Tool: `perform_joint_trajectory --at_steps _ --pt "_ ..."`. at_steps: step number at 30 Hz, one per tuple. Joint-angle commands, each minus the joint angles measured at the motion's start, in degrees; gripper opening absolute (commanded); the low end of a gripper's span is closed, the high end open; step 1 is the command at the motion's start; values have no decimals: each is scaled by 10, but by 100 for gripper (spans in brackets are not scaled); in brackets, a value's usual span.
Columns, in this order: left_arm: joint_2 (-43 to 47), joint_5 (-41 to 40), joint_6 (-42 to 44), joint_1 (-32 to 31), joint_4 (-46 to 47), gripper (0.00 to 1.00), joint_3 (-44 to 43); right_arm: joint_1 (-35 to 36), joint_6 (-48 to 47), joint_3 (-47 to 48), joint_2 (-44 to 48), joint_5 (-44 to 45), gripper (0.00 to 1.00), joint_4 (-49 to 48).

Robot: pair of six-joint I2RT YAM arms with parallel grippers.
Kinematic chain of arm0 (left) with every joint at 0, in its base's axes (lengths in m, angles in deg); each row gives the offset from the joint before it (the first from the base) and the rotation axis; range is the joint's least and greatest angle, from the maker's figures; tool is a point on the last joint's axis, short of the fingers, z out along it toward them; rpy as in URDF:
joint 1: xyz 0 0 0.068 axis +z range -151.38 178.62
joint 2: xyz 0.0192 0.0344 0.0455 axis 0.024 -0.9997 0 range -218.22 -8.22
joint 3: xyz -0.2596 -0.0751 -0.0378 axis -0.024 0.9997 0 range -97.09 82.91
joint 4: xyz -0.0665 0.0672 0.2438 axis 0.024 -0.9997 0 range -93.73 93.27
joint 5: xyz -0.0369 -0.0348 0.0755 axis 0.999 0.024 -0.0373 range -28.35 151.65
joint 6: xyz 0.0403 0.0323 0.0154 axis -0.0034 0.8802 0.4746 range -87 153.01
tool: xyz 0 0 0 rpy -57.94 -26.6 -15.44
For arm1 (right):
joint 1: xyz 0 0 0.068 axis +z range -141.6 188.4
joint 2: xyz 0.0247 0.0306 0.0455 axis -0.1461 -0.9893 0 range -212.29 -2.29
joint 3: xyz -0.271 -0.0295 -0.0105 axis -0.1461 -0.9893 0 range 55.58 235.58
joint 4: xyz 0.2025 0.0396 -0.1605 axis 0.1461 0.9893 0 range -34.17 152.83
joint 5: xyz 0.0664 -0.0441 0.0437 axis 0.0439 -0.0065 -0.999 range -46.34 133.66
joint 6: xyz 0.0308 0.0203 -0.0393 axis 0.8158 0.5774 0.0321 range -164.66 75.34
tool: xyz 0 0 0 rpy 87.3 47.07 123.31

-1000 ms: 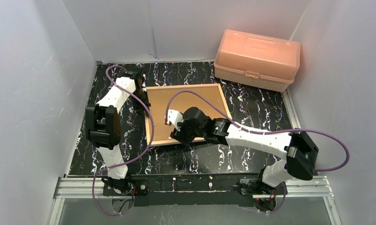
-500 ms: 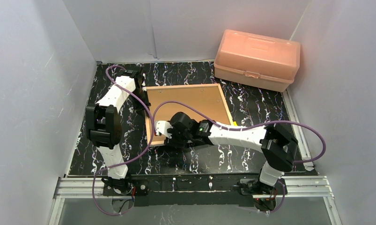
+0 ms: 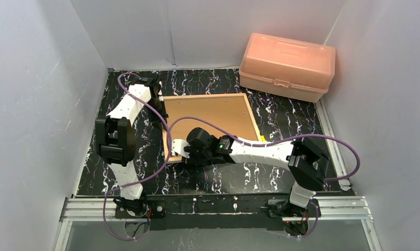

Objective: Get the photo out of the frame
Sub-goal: Turn over the photo frame at the center of the board.

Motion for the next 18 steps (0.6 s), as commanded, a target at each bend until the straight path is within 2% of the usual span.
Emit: perform_joint_trajectory --at_steps 1,5,13,18 --pt "34 48 -12 2 -13 0 -22 4 -13 3 -5 23 40 -2" --pt "35 47 -14 2 -14 0 -24 5 -14 0 3 46 49 12" --pt "33 48 -19 2 -14 0 -26 5 -7 -55 37 67 54 1" --pt "31 53 -23 2 -14 0 -29 5 -3 -63 37 69 50 -1"
